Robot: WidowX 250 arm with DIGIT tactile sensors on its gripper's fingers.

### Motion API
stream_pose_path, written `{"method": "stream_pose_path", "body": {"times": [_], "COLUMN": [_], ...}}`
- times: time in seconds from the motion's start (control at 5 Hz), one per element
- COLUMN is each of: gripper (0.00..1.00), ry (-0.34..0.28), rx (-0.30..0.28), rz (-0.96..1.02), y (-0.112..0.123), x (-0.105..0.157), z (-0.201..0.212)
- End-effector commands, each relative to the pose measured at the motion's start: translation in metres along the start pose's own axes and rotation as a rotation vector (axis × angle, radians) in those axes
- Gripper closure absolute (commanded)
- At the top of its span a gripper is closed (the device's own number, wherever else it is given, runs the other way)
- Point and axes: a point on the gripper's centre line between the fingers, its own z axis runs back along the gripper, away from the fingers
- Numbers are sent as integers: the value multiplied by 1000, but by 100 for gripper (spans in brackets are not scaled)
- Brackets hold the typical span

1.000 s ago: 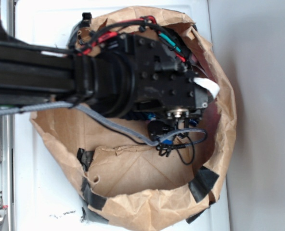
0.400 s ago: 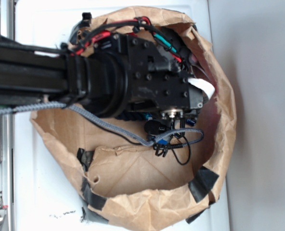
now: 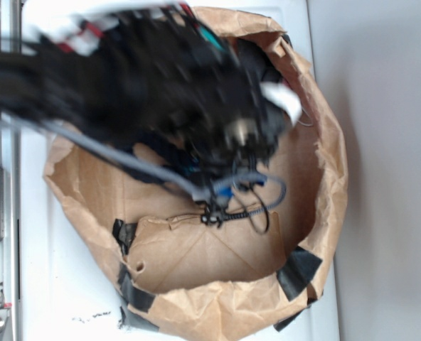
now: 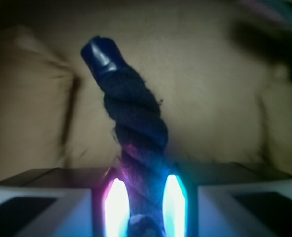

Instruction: Grab the blue rope.

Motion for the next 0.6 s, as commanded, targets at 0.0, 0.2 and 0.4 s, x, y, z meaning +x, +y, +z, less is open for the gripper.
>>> {"method": "stream_pose_path", "body": {"times": [0.0, 0.2, 0.4], "gripper": [100, 100, 100], "ry": [-173, -176, -192], "rx": [-96, -146, -128], "rz": [2, -11, -13], "y": [-13, -21, -31], "x": [0, -9, -22], "z": [96, 120, 147]}}
